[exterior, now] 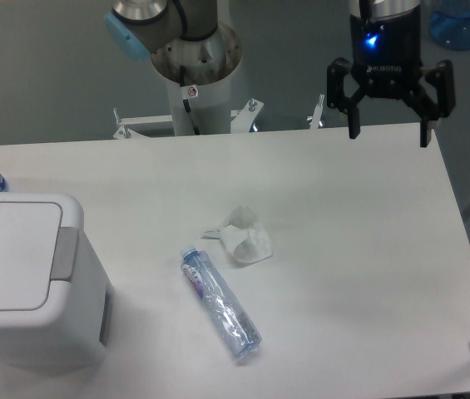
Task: Open the trash can
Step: 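Move the open gripper across the table toward the white trash can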
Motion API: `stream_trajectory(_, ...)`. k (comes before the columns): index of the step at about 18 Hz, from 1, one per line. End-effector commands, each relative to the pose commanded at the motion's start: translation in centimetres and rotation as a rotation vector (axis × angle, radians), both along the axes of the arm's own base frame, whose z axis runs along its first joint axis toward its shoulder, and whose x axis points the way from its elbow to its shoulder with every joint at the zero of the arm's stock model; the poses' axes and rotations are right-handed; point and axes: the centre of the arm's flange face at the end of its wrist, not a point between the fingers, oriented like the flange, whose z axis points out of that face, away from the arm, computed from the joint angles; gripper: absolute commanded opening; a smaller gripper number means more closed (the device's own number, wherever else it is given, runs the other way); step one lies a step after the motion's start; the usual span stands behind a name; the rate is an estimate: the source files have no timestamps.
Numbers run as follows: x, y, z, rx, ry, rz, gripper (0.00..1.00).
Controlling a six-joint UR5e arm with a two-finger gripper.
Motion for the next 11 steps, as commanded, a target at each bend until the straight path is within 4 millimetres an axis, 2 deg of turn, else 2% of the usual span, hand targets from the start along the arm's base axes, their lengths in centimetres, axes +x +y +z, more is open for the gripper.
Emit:
stream_trajectory(5,0.2,0.4,0.2,0.017,-0.007,0.015,1.00)
stream_trajectory(11,2.4,4.6,0.0,0.115,-0.072,0.147,1.00)
